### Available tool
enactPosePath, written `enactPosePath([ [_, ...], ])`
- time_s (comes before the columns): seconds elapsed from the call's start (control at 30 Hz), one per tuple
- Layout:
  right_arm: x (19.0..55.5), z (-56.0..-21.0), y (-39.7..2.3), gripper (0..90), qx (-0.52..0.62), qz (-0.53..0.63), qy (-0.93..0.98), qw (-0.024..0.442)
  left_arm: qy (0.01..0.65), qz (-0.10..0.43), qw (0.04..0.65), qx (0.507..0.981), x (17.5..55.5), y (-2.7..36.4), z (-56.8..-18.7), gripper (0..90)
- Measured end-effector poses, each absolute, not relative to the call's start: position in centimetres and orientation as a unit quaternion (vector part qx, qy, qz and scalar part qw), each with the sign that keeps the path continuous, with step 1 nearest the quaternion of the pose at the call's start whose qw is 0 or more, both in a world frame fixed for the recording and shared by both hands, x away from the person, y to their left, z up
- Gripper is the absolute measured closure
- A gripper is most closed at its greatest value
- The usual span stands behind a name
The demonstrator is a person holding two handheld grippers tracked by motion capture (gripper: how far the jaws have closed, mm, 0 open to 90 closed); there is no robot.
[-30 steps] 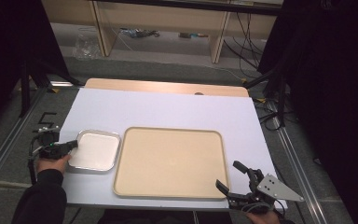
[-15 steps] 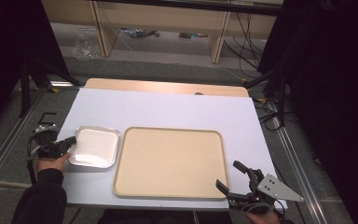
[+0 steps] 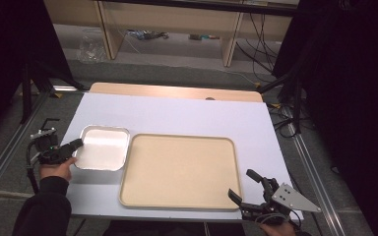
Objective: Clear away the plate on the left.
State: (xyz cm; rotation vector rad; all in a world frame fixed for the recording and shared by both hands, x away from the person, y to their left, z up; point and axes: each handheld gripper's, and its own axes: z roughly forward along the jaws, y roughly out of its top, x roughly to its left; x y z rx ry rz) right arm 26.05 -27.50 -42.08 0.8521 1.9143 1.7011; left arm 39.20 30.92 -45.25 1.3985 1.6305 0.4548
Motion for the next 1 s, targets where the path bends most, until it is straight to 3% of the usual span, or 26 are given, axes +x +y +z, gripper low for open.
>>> enactPosePath([
  [0.33, 26.1, -42.1, -27.6, 15.2, 0.307, 0.615, 0.692, 0.222, 0.619, 0.160, 0.479, 0.602, 38.9, 26.8, -43.6, 88.3],
  [1.0, 26.0, -42.0, -27.6, 15.2, 0.309, 0.612, 0.695, 0.219, 0.558, 0.098, 0.484, 0.667, 39.0, 18.6, -44.4, 88.4],
])
